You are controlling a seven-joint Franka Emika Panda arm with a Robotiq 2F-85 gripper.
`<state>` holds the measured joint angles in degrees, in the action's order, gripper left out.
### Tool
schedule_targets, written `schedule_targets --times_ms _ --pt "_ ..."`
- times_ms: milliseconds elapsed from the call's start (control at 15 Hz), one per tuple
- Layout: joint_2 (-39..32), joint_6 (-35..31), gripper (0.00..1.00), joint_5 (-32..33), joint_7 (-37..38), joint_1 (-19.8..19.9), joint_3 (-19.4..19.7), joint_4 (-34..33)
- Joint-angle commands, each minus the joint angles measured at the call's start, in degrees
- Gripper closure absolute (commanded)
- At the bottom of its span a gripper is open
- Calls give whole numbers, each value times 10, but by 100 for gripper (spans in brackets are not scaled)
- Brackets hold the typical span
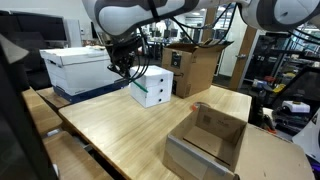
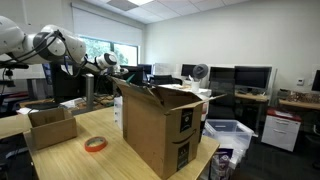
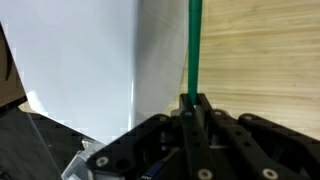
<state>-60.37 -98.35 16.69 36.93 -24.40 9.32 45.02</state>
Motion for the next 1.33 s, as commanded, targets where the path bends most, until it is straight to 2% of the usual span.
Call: schedule_targets --times_ms 0,333,867,1267 --pt "-28 43 94 -13 47 9 8 -60" --pt "-36 62 94 -34 77 22 -4 -90" --pt "-34 11 94 -75 70 35 -22 -108" --pt "-45 21 94 -83 59 37 -37 -113"
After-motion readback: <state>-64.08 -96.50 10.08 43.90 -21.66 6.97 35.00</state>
